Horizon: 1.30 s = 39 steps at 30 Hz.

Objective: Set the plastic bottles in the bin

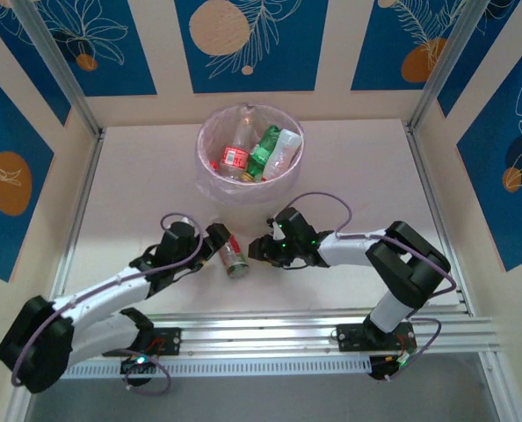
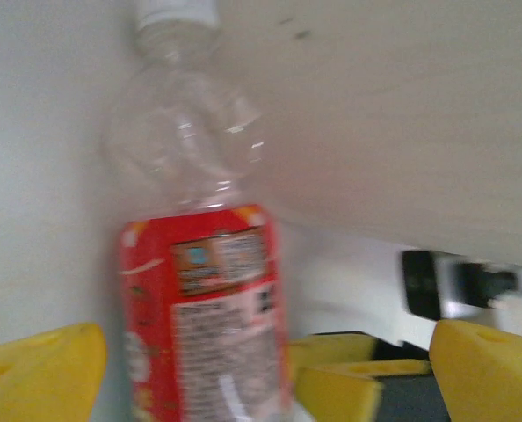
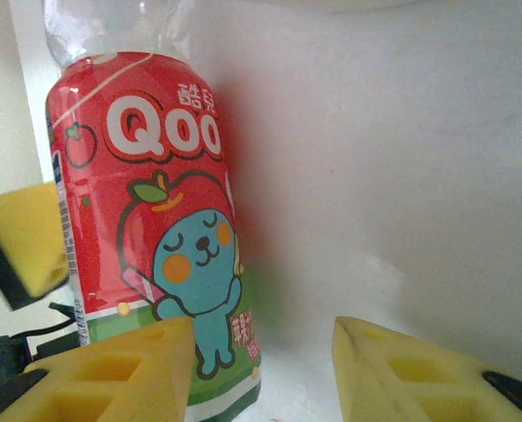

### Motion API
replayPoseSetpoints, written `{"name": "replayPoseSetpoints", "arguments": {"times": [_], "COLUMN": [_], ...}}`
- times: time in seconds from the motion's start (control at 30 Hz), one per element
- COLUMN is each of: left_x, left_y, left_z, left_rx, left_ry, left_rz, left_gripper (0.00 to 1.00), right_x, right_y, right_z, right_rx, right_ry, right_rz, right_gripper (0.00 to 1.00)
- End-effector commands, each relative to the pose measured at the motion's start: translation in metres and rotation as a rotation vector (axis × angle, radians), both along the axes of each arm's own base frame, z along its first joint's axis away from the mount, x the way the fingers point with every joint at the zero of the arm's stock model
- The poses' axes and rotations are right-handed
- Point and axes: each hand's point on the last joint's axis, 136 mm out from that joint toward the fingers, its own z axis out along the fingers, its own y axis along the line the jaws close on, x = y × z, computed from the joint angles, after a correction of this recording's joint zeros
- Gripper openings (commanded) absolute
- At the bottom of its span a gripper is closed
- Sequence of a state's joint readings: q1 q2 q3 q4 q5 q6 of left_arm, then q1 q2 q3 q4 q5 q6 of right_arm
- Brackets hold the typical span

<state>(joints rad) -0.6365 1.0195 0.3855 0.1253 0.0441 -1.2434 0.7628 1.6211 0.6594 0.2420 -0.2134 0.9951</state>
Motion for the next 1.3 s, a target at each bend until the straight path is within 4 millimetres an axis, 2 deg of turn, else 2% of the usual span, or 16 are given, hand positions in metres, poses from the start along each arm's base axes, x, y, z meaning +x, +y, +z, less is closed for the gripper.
{"name": "replayPoseSetpoints", "arguments": {"times": [0.0, 0.23, 0.53, 0.8, 1.13, 1.27], "left_x": [0.002, 0.011, 0.007, 0.005, 0.006, 0.005], "left_y": [-0.006, -0.019, -0.007, -0.007, -0.004, -0.001], "left_z": [0.015, 0.001, -0.027, -0.050, -0.052, -0.049], "left_rx": [-0.012, 0.007, 0.124, 0.132, 0.155, 0.177], "left_ry": [-0.060, -0.038, 0.024, 0.065, 0.062, 0.055], "left_rz": [-0.035, -0.073, -0.060, -0.047, -0.039, -0.043], "left_gripper": [0.95, 0.98, 0.98, 0.89, 0.67, 0.63], "right_x": [0.004, -0.001, 0.000, -0.002, -0.005, -0.003], "right_y": [0.013, 0.021, 0.025, 0.032, 0.028, 0.022], "right_z": [0.014, 0.019, 0.020, 0.031, 0.046, 0.048], "right_rx": [0.053, 0.072, 0.083, 0.137, 0.148, 0.133], "right_ry": [-0.034, -0.032, -0.033, -0.029, -0.038, -0.041], "right_rz": [0.015, 0.036, 0.037, 0.053, 0.056, 0.048], "right_gripper": [0.46, 0.46, 0.46, 0.47, 0.46, 0.46]}}
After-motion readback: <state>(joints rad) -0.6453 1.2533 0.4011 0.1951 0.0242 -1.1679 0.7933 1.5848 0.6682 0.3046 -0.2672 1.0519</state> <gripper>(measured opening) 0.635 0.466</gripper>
